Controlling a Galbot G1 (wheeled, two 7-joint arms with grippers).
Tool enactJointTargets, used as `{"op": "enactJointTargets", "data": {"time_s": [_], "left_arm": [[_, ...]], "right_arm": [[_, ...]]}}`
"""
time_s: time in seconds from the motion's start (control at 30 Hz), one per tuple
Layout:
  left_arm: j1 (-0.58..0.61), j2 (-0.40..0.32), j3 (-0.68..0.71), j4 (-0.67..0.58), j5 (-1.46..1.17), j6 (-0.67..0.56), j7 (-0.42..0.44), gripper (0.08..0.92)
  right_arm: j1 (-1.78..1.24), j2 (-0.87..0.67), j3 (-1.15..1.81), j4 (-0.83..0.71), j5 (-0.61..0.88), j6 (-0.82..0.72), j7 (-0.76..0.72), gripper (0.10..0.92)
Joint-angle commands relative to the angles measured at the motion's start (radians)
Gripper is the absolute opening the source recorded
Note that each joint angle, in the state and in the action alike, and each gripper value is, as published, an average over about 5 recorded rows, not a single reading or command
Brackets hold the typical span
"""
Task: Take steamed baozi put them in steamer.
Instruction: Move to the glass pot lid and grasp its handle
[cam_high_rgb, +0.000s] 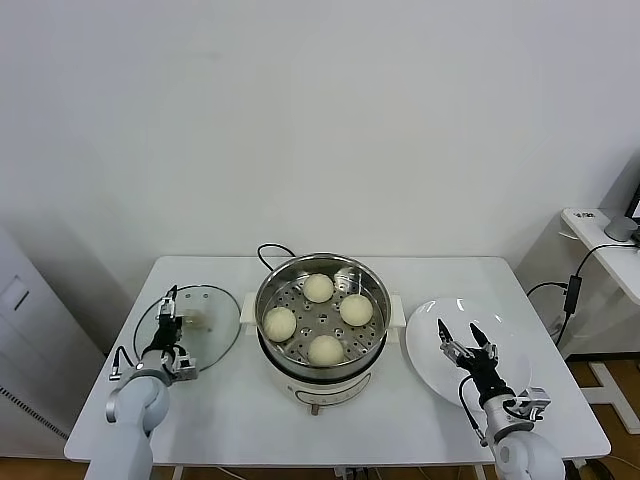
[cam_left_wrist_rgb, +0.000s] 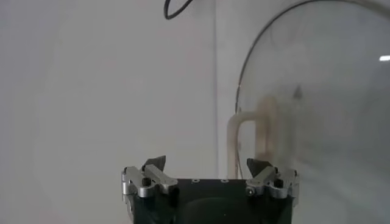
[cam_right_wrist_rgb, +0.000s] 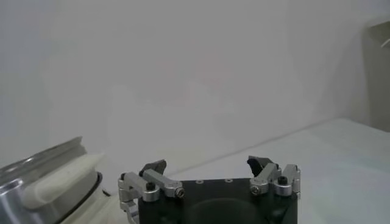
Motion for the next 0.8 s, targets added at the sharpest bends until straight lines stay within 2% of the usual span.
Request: {"op": "enactJointTargets", "data": {"time_s": [0.03,0.8], "left_arm": [[-0.042,-0.003,0.001,0.054,0.005,0.005,-0.024,0.823],[-0.078,-0.012,0.006,0.169,-0.009,-0.028,-0.096,0.808]], "right_arm": [[-0.01,0.008,0.004,0.004,-0.006,0.001,-0.001,0.823],[-0.016,0.025,0.009,-0.001,-0.022,0.004,-0.001,0.823]]}}
